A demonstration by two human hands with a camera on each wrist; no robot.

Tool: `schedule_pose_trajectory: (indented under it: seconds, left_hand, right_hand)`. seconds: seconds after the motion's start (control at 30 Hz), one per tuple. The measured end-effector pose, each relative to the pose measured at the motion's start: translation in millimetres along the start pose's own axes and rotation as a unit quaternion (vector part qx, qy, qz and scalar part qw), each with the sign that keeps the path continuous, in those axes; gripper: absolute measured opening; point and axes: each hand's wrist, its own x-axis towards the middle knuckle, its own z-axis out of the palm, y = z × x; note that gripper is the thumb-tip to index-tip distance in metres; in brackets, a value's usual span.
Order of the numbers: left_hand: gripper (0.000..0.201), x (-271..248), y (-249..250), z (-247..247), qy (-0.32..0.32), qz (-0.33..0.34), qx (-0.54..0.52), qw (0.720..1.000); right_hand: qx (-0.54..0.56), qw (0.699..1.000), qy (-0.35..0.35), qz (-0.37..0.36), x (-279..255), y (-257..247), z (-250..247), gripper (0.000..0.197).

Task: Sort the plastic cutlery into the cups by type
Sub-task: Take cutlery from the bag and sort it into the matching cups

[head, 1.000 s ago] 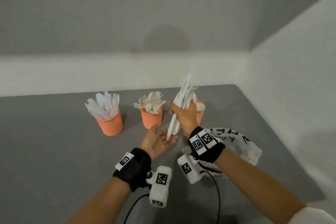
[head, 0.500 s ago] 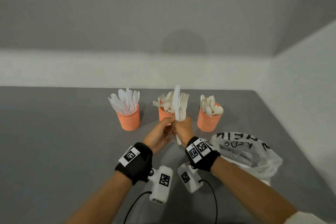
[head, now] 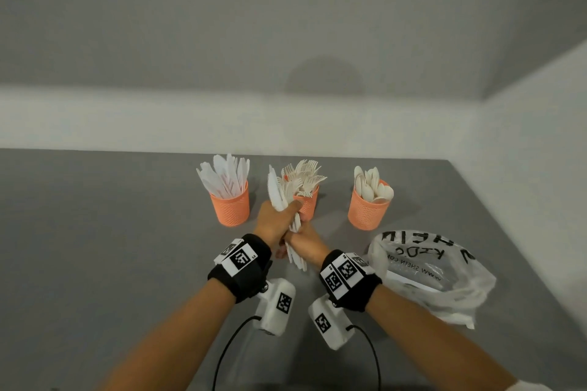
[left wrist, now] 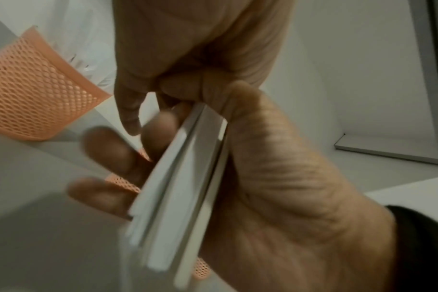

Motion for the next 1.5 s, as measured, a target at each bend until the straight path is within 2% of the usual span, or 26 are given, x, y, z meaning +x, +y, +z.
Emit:
schedule_pose_trajectory:
  seconds: [0.03,0.13,0.27,0.4,0.63,0.73,0.83,0.93,1.0,1.1,1.17,1.27,1.37,1.43,1.5]
  left_hand:
    - [0.029,-0.6,1.3,0.4,-0.014,0.012,0.012,1.0]
    - [0.035,-1.3,4.5,-2.6,-0.066,0.037,0.041,0.996]
    - [0.02,-2.9,9.4,-11.5,-0.055,0.045,-0.021,0.997]
    - [0.011,-2.4,11.5,-18.9,-0.044,0.048,-0.064,0.996]
    - [0.011,1.6,14.3,-19.5,0.003,0.058,-0.086,0.995]
    - [0.012,2.7,13.7,-19.0,0.007,0.055,-0.089,0.994]
    - [0.015,5.1,12.7,-18.1,0.022,0.068,-0.066,0.995]
    - [0.012,6.1,11.6,-17.3,0.043,0.082,-0.059,0.994]
    - [0.012,5.6,9.5,-17.0,0.03,0.074,-0.075,0.994]
    - [0.02,2.4,5.4,-18.4,-0.022,0.041,-0.072,0.996]
    - [0.021,0.3,4.2,-20.8,-0.03,0.035,-0.09,0.995]
    - [0.016,2.7,7.7,-24.1,0.05,0.039,-0.14,0.988]
    - [0.018,9.6,11.6,-27.5,0.133,0.027,-0.183,0.974]
    - [0.02,11.0,10.7,-28.7,0.146,0.021,-0.147,0.978]
    - [0.023,6.9,8.6,-25.8,0.108,0.009,-0.09,0.99]
  right_hand:
    - [0.023,1.0,0.005,0.016,-0.3,1.6,1.4,0.014]
    - [0.115,0.99,-0.008,0.081,2.4,8.7,-1.8,0.032]
    - [0.251,0.948,-0.134,0.143,2.7,5.3,-14.1,0.046]
    - [0.3,0.907,-0.27,0.121,2.3,1.6,-20.6,0.029]
    - [0.304,0.886,-0.326,0.123,1.3,0.3,-24.7,0.025]
    - [0.309,0.889,-0.312,0.128,-0.9,-1.1,-25.8,0.023]
    - [0.278,0.924,-0.227,0.133,-3.3,-2.2,-25.7,0.013]
    - [0.236,0.951,-0.154,0.128,-4.1,-1.8,-25.1,0.019]
    - [0.212,0.962,-0.131,0.116,-4.7,-2.1,-24.9,0.017]
    - [0.193,0.967,-0.129,0.109,-4.8,-2.7,-26.6,0.017]
    - [0.183,0.968,-0.128,0.112,-3.5,-1.4,-28.3,0.019]
    - [0.165,0.971,-0.119,0.124,-2.4,2.5,-31.4,0.026]
    - [0.15,0.977,-0.091,0.123,-1.0,7.0,-33.8,0.022]
    - [0.131,0.982,-0.069,0.116,-1.3,9.7,-35.0,0.02]
    - [0.118,0.984,-0.069,0.112,-3.0,10.5,-34.5,0.021]
